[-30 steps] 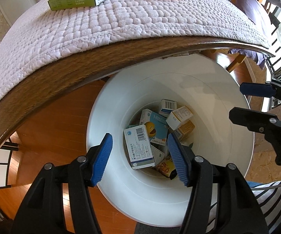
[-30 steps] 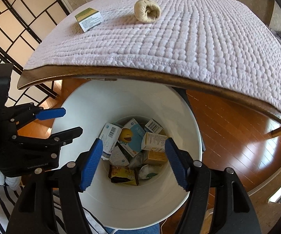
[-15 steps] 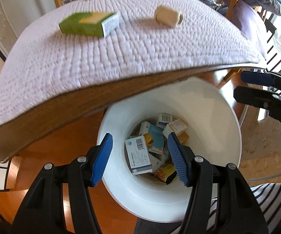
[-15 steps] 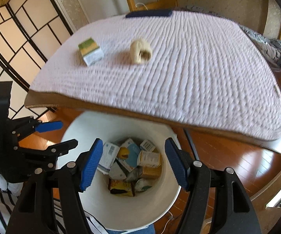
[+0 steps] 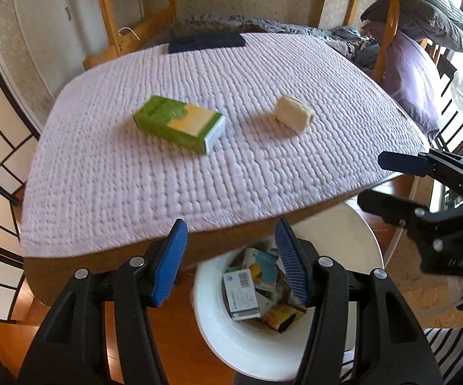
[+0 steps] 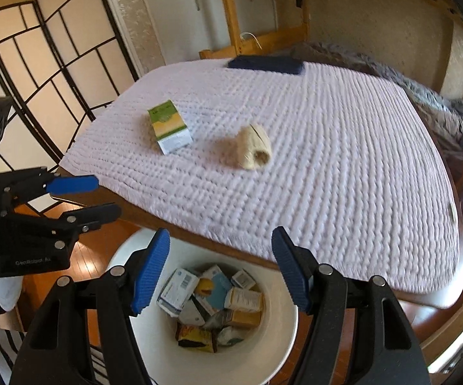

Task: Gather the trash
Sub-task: 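Move both grippers back over the bed toward the remaining items, then grasp the green medicine box with the left gripper while the right grasps the beige roll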

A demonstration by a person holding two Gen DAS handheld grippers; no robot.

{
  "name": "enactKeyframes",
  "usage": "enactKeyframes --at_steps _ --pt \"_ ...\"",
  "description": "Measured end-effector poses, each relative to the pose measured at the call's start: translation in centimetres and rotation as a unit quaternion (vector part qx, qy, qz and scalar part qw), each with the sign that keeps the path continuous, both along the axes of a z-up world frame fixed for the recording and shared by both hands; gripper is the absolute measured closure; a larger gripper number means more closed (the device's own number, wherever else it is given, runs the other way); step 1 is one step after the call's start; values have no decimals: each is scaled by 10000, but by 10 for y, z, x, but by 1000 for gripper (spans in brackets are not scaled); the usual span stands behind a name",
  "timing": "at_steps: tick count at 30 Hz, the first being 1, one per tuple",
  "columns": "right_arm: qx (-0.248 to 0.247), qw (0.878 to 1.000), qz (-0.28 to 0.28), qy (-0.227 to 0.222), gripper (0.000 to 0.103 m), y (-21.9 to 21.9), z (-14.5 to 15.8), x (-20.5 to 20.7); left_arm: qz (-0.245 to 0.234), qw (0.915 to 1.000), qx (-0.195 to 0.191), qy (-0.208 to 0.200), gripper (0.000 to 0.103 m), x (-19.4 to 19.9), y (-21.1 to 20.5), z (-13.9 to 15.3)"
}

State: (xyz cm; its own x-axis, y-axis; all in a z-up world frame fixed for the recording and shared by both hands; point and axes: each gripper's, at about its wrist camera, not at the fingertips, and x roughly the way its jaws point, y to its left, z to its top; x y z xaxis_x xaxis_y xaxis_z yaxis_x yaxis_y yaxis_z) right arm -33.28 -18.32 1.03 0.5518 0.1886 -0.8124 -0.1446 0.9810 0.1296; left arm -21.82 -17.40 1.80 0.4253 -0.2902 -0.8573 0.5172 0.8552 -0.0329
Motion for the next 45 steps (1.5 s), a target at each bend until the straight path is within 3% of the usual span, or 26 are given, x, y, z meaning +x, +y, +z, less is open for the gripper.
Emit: enactKeyframes --at_steps 16,22,27,36,45 --pt "-116 9995 144 -270 37 9 12 50 195 9998 48 -92 44 37 6 -7" --pt "-98 9996 72 -236 37 9 7 54 364 9992 -59 127 44 63 1 -9" --pt "-51 9996 -135 -230 37 -1 2 64 715 9962 -191 467 42 89 -3 -20" --pt "-18 9997 -188 -136 37 -6 -10 85 861 9953 -180 409 32 118 -16 -22" --pt "-3 9998 -168 -91 37 -6 -16 96 917 9945 -202 459 29 135 -24 -24"
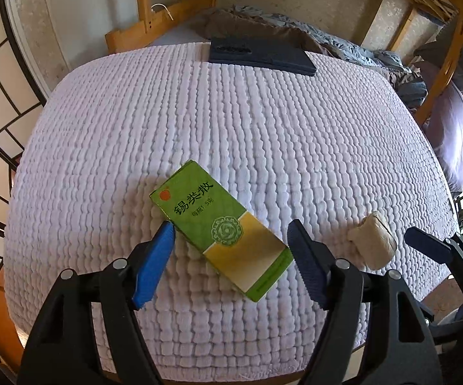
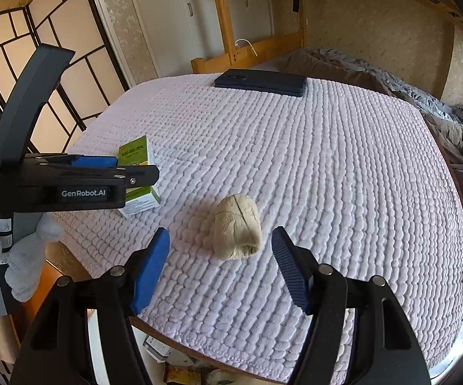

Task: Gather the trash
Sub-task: 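Grasp the green medicine box with the left gripper while the right grasps the beige roll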

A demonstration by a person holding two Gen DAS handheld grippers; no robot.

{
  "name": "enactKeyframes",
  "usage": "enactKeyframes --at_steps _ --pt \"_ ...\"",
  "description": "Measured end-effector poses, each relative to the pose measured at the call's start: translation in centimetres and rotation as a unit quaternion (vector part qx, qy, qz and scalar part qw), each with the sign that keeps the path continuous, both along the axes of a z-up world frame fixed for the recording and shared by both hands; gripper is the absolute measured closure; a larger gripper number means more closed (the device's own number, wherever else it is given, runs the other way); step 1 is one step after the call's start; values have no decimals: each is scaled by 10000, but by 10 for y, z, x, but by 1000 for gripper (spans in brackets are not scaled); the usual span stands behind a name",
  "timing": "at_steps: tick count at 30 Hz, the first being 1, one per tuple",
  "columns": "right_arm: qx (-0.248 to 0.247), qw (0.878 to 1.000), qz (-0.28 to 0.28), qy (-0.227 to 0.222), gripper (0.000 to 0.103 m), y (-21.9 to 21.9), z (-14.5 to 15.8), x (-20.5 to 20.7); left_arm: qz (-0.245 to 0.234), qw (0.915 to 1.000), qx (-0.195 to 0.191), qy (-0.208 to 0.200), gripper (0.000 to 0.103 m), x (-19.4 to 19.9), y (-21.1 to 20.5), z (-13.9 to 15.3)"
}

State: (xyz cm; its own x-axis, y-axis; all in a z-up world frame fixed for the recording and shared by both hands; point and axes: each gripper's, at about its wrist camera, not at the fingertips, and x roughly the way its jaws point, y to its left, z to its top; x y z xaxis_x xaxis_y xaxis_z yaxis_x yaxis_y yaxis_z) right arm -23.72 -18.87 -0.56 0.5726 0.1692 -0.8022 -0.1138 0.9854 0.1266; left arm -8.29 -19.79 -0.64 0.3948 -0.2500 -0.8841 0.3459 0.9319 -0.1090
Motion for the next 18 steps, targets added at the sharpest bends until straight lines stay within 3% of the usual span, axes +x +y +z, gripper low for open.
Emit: enactKeyframes --at_steps 5,9,14,18 --pt "147 9998 117 -60 38 -6 -1 2 252 9996 140 79 29 5 -4 -4" --pt "184 9995 255 -59 38 -15 -7 12 758 9965 332 107 29 8 -8 -6" --pt "180 9976 672 -35 38 -22 -15 24 1663 9846 520 119 29 8 -12 -6" --pt "261 9952 946 17 38 -29 -21 33 2105 9751 659 223 29 8 -18 -10"
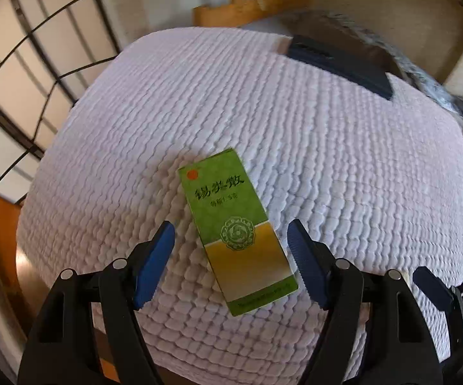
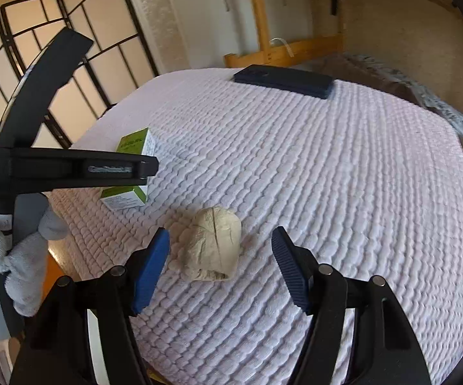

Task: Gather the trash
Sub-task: 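Grasp the green medicine box with the left gripper while the right grasps the beige roll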

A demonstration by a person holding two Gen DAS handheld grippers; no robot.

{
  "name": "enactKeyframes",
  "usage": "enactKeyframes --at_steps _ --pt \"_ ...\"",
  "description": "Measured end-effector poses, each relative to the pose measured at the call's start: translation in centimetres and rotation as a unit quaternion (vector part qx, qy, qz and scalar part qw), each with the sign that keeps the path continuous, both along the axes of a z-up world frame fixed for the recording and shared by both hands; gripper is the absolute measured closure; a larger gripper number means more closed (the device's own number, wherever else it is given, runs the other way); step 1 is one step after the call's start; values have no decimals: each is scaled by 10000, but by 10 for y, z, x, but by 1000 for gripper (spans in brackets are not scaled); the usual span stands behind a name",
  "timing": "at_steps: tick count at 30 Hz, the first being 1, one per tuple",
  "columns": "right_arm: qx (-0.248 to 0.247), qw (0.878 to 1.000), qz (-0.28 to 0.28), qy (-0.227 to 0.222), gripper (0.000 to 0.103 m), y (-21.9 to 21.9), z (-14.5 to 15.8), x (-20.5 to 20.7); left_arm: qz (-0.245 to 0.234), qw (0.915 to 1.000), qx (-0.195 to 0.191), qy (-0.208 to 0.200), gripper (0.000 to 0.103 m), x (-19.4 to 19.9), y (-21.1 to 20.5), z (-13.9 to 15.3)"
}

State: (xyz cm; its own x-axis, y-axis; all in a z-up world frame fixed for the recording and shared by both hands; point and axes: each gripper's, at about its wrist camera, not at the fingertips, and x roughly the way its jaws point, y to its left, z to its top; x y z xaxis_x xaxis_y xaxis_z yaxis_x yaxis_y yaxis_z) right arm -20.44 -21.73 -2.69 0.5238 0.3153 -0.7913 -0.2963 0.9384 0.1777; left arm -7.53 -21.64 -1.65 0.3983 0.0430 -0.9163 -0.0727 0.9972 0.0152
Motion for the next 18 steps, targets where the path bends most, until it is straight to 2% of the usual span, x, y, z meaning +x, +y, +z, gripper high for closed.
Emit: enactKeyframes --at_steps 7,9,11,12,15,16,18 --pt "-66 9994 325 -74 39 4 -2 4 678 9976 107 94 29 2 0 -8" --pt "-125 9993 343 -99 45 5 -3 4 794 9968 68 92 31 2 1 -10" --pt "-190 9991 355 -98 52 5 -5 4 860 9963 49 67 35 3 2 -10" --pt "-200 9991 360 -97 58 5 -5 5 864 9962 53 50 40 3 1 -10" --pt "-212 9988 425 -141 69 5 -5 5 835 9965 34 27 55 3 -2 -8" --pt "-214 9986 463 -156 69 6 -5 3 833 9965 1 26 59 7 -3 -10" --pt "-215 9983 510 -191 69 7 -4 0 825 9966 -37 -2 59 7 -4 -10"
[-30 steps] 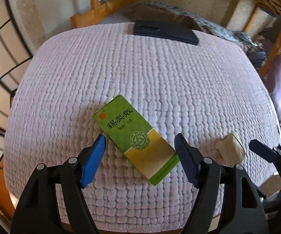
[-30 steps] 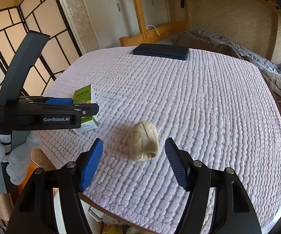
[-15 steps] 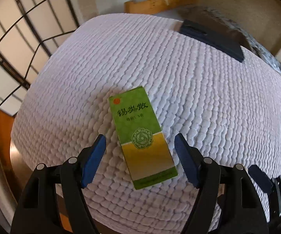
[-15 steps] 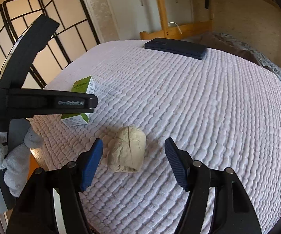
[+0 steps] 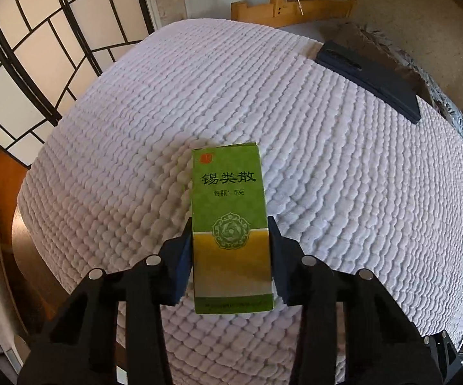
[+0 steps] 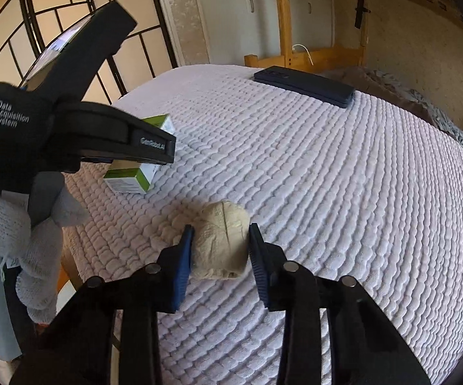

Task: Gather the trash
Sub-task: 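Grasp the green medicine box with the left gripper while the right grasps the beige roll, then carry the green box with the left gripper while the right carries the beige roll over the bin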

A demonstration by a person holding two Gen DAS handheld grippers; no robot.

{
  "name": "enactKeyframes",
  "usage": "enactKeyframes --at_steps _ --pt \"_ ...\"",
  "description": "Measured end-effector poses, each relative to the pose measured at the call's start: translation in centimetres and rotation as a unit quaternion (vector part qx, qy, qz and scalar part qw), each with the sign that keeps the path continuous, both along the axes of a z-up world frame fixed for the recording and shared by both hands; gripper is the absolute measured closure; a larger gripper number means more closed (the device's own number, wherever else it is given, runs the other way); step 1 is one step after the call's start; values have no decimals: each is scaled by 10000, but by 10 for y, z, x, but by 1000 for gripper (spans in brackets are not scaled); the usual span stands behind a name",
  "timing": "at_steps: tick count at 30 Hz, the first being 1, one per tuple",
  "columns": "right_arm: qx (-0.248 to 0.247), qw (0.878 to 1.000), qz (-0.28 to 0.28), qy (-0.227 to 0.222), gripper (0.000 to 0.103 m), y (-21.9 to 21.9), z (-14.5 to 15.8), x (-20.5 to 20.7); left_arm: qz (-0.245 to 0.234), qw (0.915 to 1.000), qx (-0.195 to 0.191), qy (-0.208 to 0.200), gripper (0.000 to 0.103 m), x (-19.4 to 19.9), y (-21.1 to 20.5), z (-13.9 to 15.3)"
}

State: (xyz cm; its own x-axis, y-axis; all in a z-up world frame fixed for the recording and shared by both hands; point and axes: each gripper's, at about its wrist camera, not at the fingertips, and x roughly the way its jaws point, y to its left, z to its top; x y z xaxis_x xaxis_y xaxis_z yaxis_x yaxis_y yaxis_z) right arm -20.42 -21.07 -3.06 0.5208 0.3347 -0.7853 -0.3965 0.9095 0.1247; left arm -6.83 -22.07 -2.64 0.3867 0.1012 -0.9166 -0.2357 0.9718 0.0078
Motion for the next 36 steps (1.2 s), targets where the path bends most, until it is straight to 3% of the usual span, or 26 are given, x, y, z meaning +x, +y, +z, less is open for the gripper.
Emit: enactKeyframes --at_steps 21,36 --pt "377 9992 -51 111 70 -13 18 1 -186 9989 -349 -233 59 -37 7 17" --pt "266 9982 -519 127 70 1 27 -16 -1128 9915 -516 -383 59 -52 20 23"
